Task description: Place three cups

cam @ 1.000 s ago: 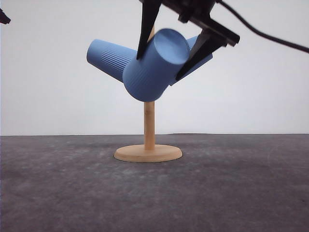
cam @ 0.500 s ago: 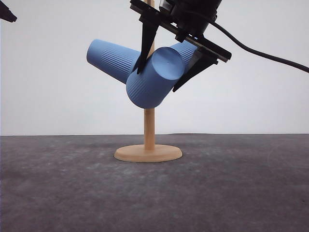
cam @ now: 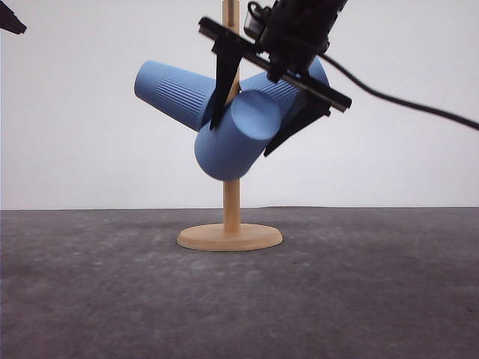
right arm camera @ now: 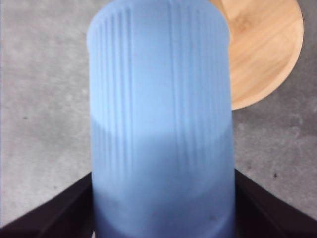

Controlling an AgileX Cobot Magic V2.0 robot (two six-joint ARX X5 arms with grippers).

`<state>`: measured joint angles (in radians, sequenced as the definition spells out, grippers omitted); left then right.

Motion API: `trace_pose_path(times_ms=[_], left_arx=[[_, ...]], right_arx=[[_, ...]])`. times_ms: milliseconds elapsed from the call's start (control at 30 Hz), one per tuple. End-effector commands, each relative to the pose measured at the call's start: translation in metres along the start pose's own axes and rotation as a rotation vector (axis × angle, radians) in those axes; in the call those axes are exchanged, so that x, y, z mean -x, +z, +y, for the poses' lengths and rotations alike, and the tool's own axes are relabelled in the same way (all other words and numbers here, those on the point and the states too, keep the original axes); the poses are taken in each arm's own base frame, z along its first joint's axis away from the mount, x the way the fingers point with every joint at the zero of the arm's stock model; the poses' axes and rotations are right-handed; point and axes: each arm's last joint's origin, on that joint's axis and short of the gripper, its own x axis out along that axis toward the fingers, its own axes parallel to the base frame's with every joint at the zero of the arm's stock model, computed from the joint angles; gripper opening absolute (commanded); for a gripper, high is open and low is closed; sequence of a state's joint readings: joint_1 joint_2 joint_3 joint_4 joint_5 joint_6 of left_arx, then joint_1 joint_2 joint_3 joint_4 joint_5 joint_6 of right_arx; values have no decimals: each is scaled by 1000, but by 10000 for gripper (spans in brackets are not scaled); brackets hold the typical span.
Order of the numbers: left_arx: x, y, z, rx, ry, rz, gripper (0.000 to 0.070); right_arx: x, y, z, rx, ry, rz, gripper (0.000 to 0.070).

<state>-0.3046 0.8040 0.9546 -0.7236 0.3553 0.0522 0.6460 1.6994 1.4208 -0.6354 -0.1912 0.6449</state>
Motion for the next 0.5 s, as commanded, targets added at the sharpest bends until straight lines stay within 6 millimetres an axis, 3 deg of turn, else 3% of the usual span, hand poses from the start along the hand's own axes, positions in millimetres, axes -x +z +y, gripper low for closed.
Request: trace_pose_path(times_ms=[0,467], left_arx=[[3,6,-1,-20,-2,-22,517],[3,6,-1,-18,-2,-20,516]], right_arx=[[-1,5,6,2,15,-25,356],[1,11,4,-2,33,-65,425]])
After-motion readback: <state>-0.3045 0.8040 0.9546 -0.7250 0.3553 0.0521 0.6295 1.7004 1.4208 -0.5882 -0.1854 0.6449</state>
